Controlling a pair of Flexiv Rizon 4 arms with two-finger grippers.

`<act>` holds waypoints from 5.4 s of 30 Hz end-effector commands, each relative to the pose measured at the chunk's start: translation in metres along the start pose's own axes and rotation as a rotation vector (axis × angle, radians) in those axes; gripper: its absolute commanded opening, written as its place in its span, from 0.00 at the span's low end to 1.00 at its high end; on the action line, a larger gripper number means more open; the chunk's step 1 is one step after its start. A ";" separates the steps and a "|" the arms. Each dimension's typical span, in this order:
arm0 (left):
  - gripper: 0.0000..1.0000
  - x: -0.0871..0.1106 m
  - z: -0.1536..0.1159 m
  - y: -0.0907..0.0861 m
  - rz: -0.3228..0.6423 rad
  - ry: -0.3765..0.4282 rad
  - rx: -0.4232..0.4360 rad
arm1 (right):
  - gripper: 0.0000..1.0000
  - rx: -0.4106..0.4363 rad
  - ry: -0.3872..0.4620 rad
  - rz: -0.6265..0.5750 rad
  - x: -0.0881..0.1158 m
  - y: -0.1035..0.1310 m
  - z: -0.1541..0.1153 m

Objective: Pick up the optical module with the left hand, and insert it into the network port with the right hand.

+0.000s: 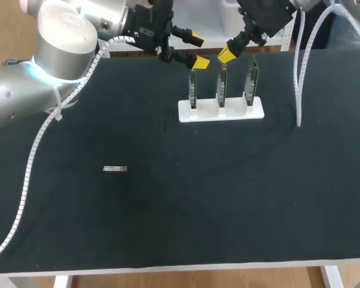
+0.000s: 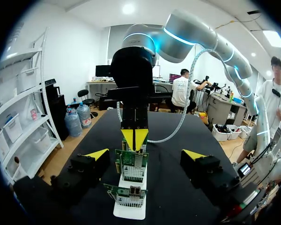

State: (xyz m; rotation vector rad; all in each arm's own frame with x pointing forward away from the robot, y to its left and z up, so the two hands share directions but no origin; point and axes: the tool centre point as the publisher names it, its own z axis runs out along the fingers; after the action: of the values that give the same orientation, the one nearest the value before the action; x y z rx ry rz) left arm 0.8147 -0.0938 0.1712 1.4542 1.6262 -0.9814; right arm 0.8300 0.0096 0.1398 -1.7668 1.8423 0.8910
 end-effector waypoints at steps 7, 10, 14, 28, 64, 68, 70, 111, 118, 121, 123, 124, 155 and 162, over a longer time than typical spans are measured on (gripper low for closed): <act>1.00 -0.001 0.000 0.001 -0.002 0.005 0.002 | 0.00 -0.651 -0.014 -0.003 0.001 -0.008 0.000; 1.00 -0.001 0.000 0.001 -0.002 0.005 0.002 | 0.00 -0.636 -0.020 -0.017 -0.003 -0.008 -0.005; 1.00 -0.001 0.000 0.001 -0.002 0.005 0.002 | 0.00 -0.627 -0.021 -0.056 -0.015 -0.003 -0.014; 1.00 -0.001 0.000 0.001 -0.002 0.005 0.002 | 0.00 -0.612 -0.086 -0.080 -0.019 0.012 -0.056; 1.00 -0.001 0.000 0.001 -0.002 0.005 0.002 | 0.00 -0.655 -0.068 0.046 0.068 0.021 -0.105; 1.00 -0.001 0.000 0.001 -0.002 0.005 0.002 | 0.00 -0.670 -0.064 0.041 0.068 0.019 -0.105; 1.00 -0.001 0.000 0.001 -0.002 0.005 0.002 | 0.00 -0.676 -0.046 0.041 0.069 0.018 -0.104; 1.00 -0.001 0.000 0.001 -0.002 0.005 0.002 | 0.62 -0.787 -0.030 -0.015 0.069 0.010 -0.099; 1.00 -0.001 0.000 0.001 -0.002 0.005 0.002 | 1.00 -0.791 -0.024 -0.006 0.068 0.011 -0.096; 1.00 -0.001 0.000 0.001 -0.002 0.005 0.002 | 1.00 -0.790 -0.023 -0.003 0.067 0.011 -0.095; 1.00 -0.001 0.000 0.001 -0.002 0.005 0.002 | 1.00 -0.789 -0.021 -0.002 0.067 0.012 -0.095; 1.00 -0.001 0.000 0.001 -0.002 0.005 0.002 | 1.00 -0.789 -0.021 -0.002 0.067 0.012 -0.095; 1.00 -0.001 0.000 0.001 -0.002 0.005 0.002 | 1.00 -0.744 -0.007 0.025 0.067 0.011 -0.092; 1.00 -0.001 0.000 0.001 -0.002 0.005 0.002 | 1.00 -0.736 -0.006 0.028 0.066 0.009 -0.093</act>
State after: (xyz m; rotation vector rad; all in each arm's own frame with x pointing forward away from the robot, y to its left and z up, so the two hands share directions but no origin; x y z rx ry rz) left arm 0.8147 -0.0937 0.1712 1.4541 1.6262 -0.9814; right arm 0.8174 -0.1033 0.1584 -1.7639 1.8677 0.9347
